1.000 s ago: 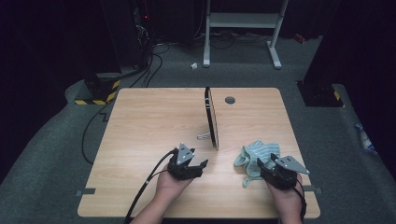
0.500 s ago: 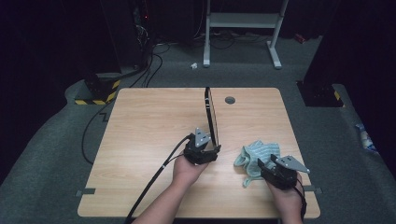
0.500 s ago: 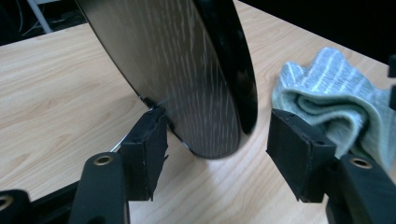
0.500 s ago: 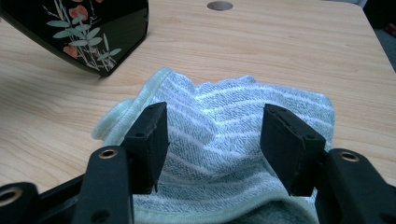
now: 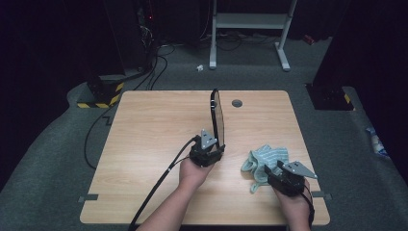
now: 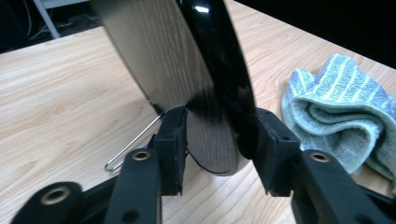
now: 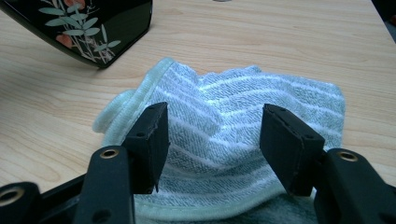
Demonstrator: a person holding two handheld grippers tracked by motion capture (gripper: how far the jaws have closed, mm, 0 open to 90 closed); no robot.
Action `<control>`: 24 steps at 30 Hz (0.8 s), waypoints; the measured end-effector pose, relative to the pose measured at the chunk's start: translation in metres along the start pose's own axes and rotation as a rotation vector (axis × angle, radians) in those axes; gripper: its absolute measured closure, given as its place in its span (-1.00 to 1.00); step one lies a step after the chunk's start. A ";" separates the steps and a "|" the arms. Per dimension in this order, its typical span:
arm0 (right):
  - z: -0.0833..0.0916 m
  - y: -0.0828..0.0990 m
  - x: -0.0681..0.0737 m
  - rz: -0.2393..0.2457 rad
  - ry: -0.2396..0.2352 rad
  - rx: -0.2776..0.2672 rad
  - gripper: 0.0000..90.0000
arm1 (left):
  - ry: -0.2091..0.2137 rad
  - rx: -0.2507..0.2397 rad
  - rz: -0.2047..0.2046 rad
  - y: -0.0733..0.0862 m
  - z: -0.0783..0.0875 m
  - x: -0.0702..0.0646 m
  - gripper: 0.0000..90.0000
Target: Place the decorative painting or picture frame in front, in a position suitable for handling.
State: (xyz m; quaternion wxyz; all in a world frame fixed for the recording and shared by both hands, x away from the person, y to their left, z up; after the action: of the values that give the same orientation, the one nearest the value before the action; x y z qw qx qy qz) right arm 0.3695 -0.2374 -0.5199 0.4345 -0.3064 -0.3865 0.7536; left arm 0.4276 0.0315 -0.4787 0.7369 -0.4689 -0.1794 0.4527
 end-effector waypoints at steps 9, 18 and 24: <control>-0.003 0.005 -0.003 -0.011 -0.002 0.019 -0.06 | 0.004 -0.001 -0.013 0.002 0.013 0.014 0.48; -0.005 0.008 -0.004 -0.018 -0.004 0.032 -0.06 | 0.004 0.008 -0.001 0.003 0.026 0.035 0.60; -0.006 0.009 -0.004 -0.017 -0.008 0.040 -0.06 | -0.003 0.017 -0.011 0.003 0.032 0.047 0.63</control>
State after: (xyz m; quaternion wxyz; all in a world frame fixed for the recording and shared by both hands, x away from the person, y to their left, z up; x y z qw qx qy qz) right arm 0.3726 -0.2416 -0.5303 0.4454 -0.2912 -0.3759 0.7587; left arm 0.4290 0.0877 -0.4727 0.7430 -0.4609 -0.1796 0.4508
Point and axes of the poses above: each handheld gripper's, and its own axes: z roughly backward along the jaws, y roughly out of its underside, x roughly to its left, the point moved 4 cm from there along -z, roughly forward along the jaws, and after that the axes turned 10 degrees about z, right-handed, at the moved point
